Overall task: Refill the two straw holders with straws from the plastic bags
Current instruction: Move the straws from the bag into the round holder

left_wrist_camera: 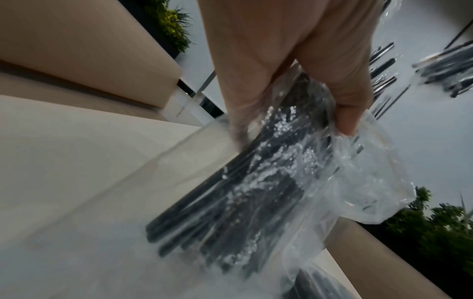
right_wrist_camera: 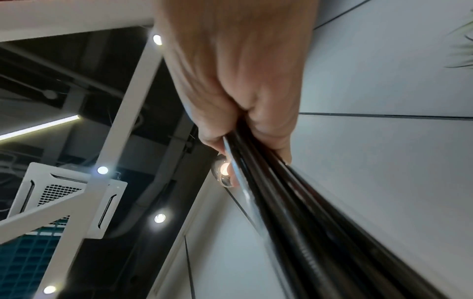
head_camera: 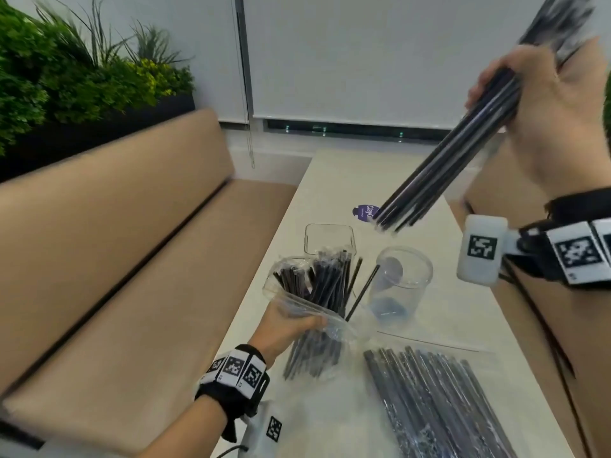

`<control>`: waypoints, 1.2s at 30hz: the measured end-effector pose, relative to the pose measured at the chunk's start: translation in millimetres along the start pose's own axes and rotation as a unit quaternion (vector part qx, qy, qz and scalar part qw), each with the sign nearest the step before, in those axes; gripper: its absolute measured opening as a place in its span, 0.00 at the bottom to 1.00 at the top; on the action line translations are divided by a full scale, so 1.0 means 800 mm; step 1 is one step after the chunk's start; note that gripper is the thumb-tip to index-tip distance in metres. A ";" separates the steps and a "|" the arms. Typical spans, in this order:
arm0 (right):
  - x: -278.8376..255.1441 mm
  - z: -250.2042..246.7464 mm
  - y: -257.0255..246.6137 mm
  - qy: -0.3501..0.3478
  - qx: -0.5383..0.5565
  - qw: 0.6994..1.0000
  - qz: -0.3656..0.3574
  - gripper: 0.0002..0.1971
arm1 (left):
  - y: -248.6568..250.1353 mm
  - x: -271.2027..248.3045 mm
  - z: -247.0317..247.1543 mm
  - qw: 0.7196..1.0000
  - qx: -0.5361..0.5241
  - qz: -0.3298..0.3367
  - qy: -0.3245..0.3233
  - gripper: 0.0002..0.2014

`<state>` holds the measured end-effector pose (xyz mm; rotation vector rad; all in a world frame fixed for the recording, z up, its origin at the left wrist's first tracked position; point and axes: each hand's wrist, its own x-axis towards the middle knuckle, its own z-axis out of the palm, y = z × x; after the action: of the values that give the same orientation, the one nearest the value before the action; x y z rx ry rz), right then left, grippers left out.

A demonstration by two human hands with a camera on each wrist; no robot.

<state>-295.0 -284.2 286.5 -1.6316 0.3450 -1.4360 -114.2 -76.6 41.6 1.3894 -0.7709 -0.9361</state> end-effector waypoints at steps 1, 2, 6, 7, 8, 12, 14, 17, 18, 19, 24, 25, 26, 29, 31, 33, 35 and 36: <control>0.008 -0.006 0.003 -0.003 -0.022 1.000 -0.007 0.15 | -0.003 -0.002 0.000 1.000 -0.001 -0.003 0.009 0.16; 0.009 -0.008 0.010 -0.004 -0.051 0.999 -0.014 0.15 | -0.006 -0.003 0.000 1.000 0.003 -0.007 0.017 0.14; -0.025 -0.003 0.082 -0.002 -0.150 0.989 -0.003 0.12 | -0.018 -0.009 -0.002 0.999 0.010 -0.011 0.051 0.10; -0.035 -0.003 0.106 0.008 -0.166 0.986 0.019 0.13 | -0.021 -0.009 -0.002 0.998 0.010 -0.014 0.056 0.15; -0.046 -0.003 0.127 0.017 -0.180 0.982 0.047 0.14 | -0.024 -0.009 -0.003 0.998 0.008 -0.017 0.060 0.17; -0.088 0.000 0.191 0.053 -0.225 0.963 0.142 0.15 | -0.032 -0.011 -0.006 0.997 0.008 -0.018 0.072 0.21; -0.095 -0.002 0.204 0.077 -0.216 0.953 0.196 0.15 | -0.032 -0.012 -0.007 0.997 0.012 -0.018 0.070 0.17; -0.083 -0.010 0.194 0.068 -0.232 0.931 0.275 0.26 | -0.034 -0.011 -0.012 0.997 0.013 -0.021 0.068 0.15; -0.078 -0.013 0.184 0.042 -0.259 0.920 0.290 0.33 | -0.034 -0.011 -0.013 0.997 0.015 -0.025 0.069 0.14; -0.073 -0.018 0.174 0.015 -0.290 0.911 0.294 0.38 | -0.034 -0.010 -0.015 0.997 0.017 -0.030 0.067 0.12; -0.076 -0.032 0.114 0.014 -0.396 0.900 0.182 0.24 | -0.038 -0.007 -0.023 0.997 0.033 -0.059 0.048 0.16; -0.082 -0.032 0.102 0.023 -0.397 0.905 0.151 0.19 | -0.038 -0.006 -0.025 0.996 0.039 -0.064 0.038 0.19; -0.091 -0.031 0.090 0.029 -0.389 0.912 0.128 0.15 | -0.036 -0.007 -0.026 0.996 0.048 -0.071 0.028 0.21; -0.129 -0.019 0.069 0.023 -0.352 0.930 0.102 0.09 | -0.030 -0.007 -0.030 0.994 0.074 -0.077 -0.006 0.08; -0.163 -0.004 0.075 -0.010 -0.318 0.940 0.125 0.08 | -0.024 -0.008 -0.033 0.993 0.092 -0.071 -0.016 0.04; -0.201 0.012 0.091 -0.067 -0.252 0.946 0.193 0.09 | -0.020 -0.010 -0.035 0.992 0.110 -0.062 -0.024 0.05; -0.236 0.031 0.105 -0.128 -0.198 0.929 0.284 0.18 | -0.016 -0.014 -0.035 0.990 0.125 -0.049 -0.033 0.06; -0.250 0.039 0.112 -0.152 -0.190 0.913 0.327 0.25 | -0.015 -0.016 -0.035 0.990 0.131 -0.044 -0.037 0.06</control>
<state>-293.2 -177.4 93.1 -1.7708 0.9316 -0.6200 -96.4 -51.9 29.0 1.6347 -0.9212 -0.9852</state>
